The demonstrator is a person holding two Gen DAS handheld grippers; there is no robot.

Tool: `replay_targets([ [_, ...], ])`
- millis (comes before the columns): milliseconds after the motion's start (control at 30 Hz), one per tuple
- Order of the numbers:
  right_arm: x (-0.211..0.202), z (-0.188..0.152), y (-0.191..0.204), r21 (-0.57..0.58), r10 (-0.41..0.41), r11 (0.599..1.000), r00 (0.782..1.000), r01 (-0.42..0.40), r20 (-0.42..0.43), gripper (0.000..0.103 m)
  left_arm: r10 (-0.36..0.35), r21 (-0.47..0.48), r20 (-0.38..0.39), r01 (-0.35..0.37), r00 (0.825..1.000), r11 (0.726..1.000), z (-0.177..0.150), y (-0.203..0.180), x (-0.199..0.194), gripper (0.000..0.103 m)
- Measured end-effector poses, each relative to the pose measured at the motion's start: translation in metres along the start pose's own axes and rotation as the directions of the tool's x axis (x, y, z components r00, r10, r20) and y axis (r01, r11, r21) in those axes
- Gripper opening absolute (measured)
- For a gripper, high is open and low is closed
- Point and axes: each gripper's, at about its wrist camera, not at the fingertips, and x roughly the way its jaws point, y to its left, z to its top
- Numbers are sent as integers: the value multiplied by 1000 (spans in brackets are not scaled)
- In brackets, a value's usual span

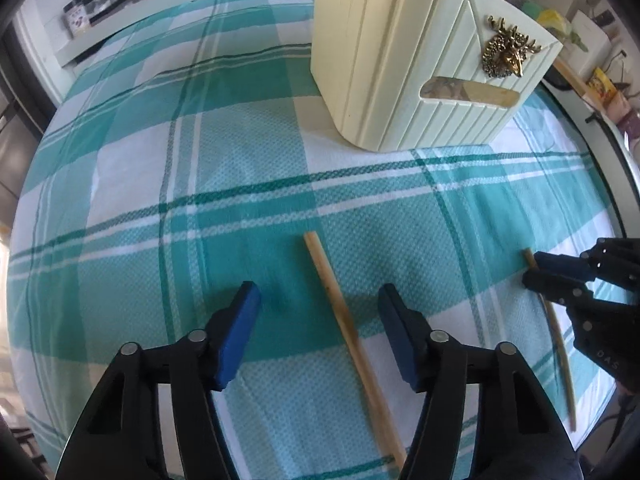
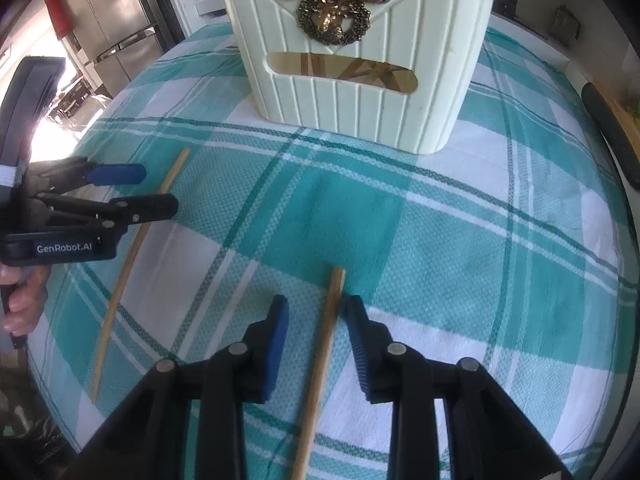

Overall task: Organize utensils
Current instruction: 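Grasp the other chopstick with the left tool while the right tool lifts its chopstick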

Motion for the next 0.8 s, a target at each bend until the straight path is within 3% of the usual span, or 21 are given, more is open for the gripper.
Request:
replay_targets([
  [33,1,3,-2,9,15,1000,1000,-15,-4,9,4,8,-1,-4,1000,1000,4,0,1,46],
  [100,2,6,-9,37,46,998,999,-46,1,7,20,23,1,-20,1000,1000,8,-1,2,11],
  [167,-3,6,-16,68,68,995,997,-70,31,7,-10,8,9,10,1000,1000,10,2,2,6],
  [300,-37,2,-24,108,85,989,985,-102,151,7,-33,-26,107,36,994,999,5,6,-24,4],
  [400,-76,-1,-29,121,69,987,964,-102,256,7,-65,-59,198,78,978,995,3,10,-61,4],
  [633,-165,-6,-33,121,57,984,882,-128,467,7,-103,-42,404,132,909,990,1,5,-154,5],
  [800,-206,-19,-22,100,29,989,817,-106,577,7,-117,-28,485,149,867,989,-3,3,-189,5],
])
